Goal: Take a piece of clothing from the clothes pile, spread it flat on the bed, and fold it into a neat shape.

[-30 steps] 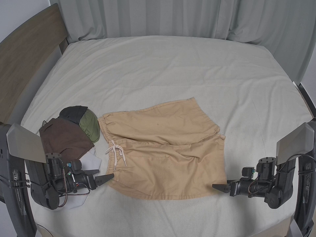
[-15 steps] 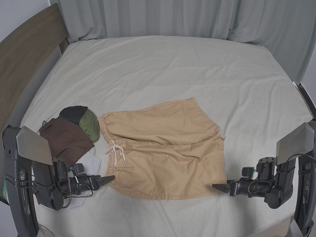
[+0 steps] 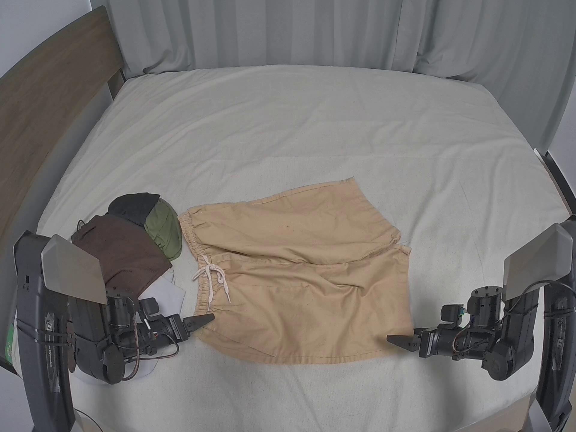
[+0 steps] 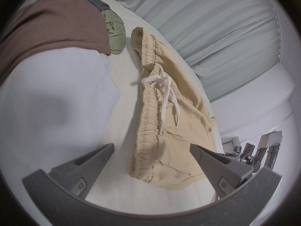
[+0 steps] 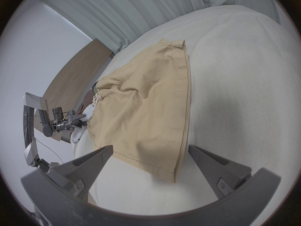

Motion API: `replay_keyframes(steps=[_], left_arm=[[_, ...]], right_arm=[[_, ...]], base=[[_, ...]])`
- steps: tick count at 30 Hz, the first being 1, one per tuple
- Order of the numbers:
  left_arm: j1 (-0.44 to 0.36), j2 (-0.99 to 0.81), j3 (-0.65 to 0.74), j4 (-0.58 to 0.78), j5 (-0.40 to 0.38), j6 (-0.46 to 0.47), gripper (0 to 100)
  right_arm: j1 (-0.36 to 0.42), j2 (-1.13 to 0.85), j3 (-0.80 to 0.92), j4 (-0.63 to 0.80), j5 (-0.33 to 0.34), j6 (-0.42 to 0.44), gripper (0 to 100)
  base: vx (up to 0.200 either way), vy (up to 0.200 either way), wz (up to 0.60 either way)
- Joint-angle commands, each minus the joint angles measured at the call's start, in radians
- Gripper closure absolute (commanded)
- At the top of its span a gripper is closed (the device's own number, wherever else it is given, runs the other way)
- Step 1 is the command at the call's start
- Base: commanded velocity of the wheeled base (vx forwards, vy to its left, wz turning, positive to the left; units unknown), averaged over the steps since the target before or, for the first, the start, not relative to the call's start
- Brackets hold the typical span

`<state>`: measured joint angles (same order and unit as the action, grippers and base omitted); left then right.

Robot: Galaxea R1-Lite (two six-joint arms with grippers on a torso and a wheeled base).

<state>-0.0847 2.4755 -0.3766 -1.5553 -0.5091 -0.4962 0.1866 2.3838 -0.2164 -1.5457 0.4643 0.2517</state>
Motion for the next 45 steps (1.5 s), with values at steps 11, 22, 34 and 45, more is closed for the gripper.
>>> replay_keyframes(steps=[11, 22, 34, 45], left_arm=[[-0.018, 0.006, -0.001, 0.001, 0.000, -0.009, 0], [-0.021, 0.008, -0.002, 0.001, 0.001, -0.005, 100], [-0.021, 0.010, -0.002, 0.001, 0.000, -0.001, 100], [-0.021, 0.010, -0.002, 0.001, 0.000, 0.001, 100]], right_arm=[[0.002, 0.003, 0.000, -0.001, 0.001, 0.000, 0], [0.001, 0.005, 0.002, -0.001, 0.001, 0.000, 0], [0.001, 0.009, 0.002, -0.001, 0.001, 0.000, 0], [0.005, 0.014, 0.003, -0.001, 0.001, 0.000, 0]], base=[[0.000, 0.000, 0.00], [0.000, 0.000, 0.00], [0.000, 0.000, 0.00], [0.000, 0.000, 0.00]])
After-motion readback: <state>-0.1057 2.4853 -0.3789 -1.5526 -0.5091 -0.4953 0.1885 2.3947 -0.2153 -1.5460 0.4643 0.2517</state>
